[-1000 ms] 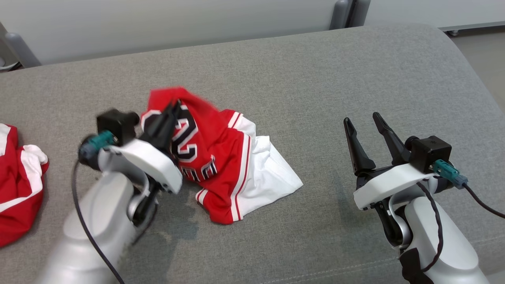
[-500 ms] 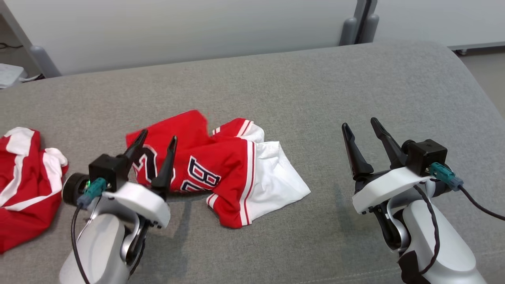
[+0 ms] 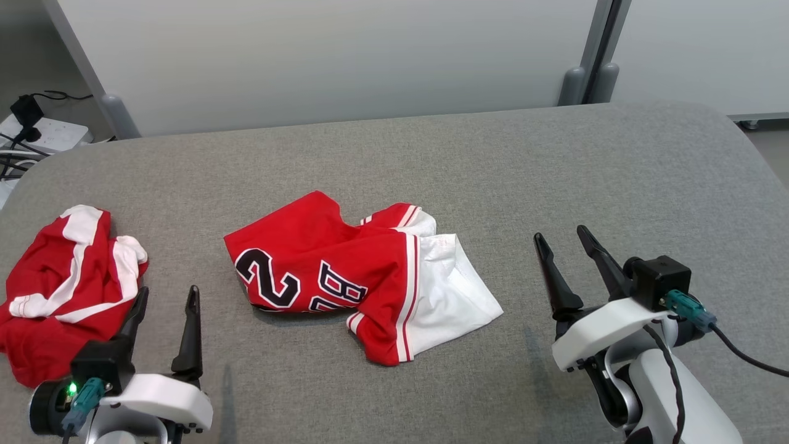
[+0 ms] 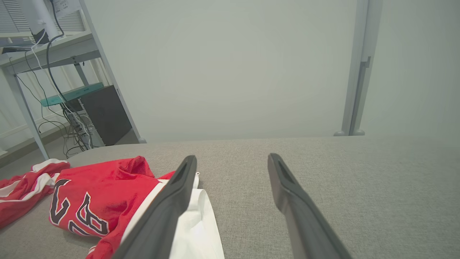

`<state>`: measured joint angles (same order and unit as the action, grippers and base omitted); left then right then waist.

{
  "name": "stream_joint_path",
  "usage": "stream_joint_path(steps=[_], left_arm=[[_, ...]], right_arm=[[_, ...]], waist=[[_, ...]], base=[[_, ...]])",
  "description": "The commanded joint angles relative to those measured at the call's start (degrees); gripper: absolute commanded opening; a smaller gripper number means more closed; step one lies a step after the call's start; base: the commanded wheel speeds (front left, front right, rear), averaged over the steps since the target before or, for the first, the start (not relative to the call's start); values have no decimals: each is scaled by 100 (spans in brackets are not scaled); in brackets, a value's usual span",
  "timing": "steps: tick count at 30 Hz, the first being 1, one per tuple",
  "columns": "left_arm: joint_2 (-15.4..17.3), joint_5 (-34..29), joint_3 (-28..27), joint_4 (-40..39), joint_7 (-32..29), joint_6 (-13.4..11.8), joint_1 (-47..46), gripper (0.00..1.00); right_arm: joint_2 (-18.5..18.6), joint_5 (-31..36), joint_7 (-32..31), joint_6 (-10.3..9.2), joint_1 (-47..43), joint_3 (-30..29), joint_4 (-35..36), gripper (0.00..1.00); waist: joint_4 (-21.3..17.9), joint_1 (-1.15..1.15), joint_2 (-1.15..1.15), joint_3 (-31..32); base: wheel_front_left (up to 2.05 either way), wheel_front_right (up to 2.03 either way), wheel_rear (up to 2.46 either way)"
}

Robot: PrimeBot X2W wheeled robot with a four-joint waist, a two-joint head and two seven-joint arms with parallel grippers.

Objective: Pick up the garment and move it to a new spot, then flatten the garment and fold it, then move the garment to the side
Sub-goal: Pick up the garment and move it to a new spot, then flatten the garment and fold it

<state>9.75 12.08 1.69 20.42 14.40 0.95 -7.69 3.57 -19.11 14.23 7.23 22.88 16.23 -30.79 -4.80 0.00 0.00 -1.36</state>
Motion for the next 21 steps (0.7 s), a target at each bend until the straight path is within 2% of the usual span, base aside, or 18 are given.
stream_joint_path(steps=[1,11,21], left_arm=[[40,-108,-354,-257,60,-9,-36,100],[-415,-448,-1052,-826,60,171,568,100],[-620,-547,-1064,-969,60,451,550,100]], right_arm=[[-29,20,77,25,-20,48,143,100],[-10,26,77,25,-430,10,58,100],[-18,-58,77,25,-548,46,-579,100]], waist=[[34,0,0,24],[251,0,0,97],[711,0,0,-123]], base=[[0,0,0],[0,0,0],[0,0,0]])
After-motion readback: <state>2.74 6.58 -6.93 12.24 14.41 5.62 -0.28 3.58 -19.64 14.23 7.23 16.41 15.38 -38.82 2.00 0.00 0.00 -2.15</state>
